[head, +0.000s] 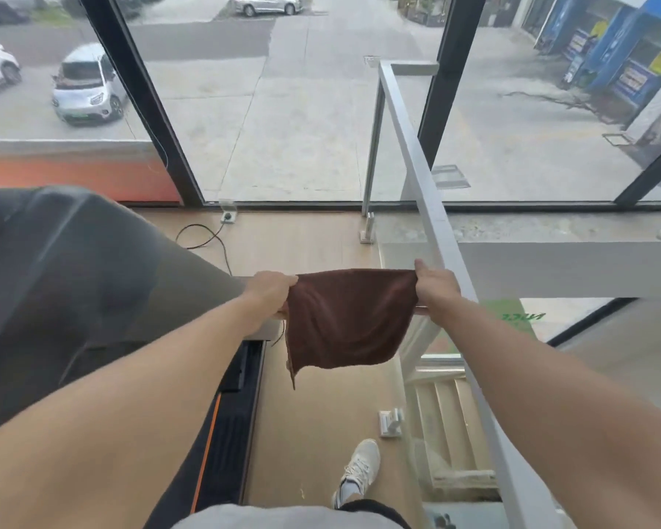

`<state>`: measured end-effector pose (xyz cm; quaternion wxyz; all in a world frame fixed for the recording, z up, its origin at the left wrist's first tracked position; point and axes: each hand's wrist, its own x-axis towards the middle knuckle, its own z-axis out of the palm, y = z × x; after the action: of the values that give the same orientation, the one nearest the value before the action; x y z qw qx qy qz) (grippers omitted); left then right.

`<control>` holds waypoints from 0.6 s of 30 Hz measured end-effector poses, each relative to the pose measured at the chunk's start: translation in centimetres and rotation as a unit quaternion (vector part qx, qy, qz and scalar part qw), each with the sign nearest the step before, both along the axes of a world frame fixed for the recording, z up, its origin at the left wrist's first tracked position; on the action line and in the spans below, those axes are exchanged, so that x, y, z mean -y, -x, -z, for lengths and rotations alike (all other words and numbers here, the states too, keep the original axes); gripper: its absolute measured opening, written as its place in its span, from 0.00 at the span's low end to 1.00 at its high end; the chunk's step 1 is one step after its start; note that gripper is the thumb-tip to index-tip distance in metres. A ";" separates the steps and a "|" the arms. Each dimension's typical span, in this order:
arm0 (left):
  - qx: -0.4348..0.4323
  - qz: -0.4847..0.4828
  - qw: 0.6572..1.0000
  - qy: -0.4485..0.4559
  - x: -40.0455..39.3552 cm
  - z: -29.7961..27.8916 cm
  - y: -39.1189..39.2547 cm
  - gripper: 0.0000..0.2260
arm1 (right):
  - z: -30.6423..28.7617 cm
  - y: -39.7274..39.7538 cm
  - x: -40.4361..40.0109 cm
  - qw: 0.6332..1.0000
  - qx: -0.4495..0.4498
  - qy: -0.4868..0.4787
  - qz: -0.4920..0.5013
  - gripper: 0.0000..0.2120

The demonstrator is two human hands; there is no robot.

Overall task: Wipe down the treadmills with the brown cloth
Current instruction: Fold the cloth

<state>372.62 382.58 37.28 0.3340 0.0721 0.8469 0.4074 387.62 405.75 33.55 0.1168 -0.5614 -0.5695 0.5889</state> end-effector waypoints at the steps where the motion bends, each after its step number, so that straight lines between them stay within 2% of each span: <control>1: 0.003 -0.005 1.000 -0.008 -1.4 0.6 0.1 0.13 | 0.5 1.3 -0.4 1.000 -0.009 0.021 -0.001 0.22; 3: 0.000 -0.006 1.000 -0.020 -4.2 1.5 0.2 0.13 | 1.2 3.8 -0.5 0.999 -0.014 0.032 -0.034 0.23; 6: -0.003 -0.005 1.000 -0.031 -7.6 3.0 1.3 0.12 | 2.3 6.7 0.0 0.991 -0.002 -0.009 -0.132 0.26; 11: 0.072 -0.076 0.990 -0.096 -13.1 0.5 3.2 0.13 | 0.6 9.7 -0.5 0.951 -0.105 -0.029 -0.289 0.09; 12: 0.079 -0.083 0.989 -0.098 -14.0 0.3 4.0 0.14 | 0.5 10.2 -1.2 0.944 -0.119 -0.034 -0.305 0.11; 14: 0.075 -0.054 0.992 -0.090 -15.6 0.2 5.8 0.17 | 0.7 11.5 -2.8 0.938 -0.117 -0.073 -0.317 0.18; 18: 0.080 -0.008 0.993 -0.088 -17.7 1.3 10.7 0.19 | 1.8 15.3 -5.7 0.954 -0.085 -0.141 -0.249 0.10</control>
<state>361.91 400.30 35.94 0.3899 0.0613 0.7788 0.4875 372.37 411.45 31.79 0.0924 -0.3274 -0.7560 0.5592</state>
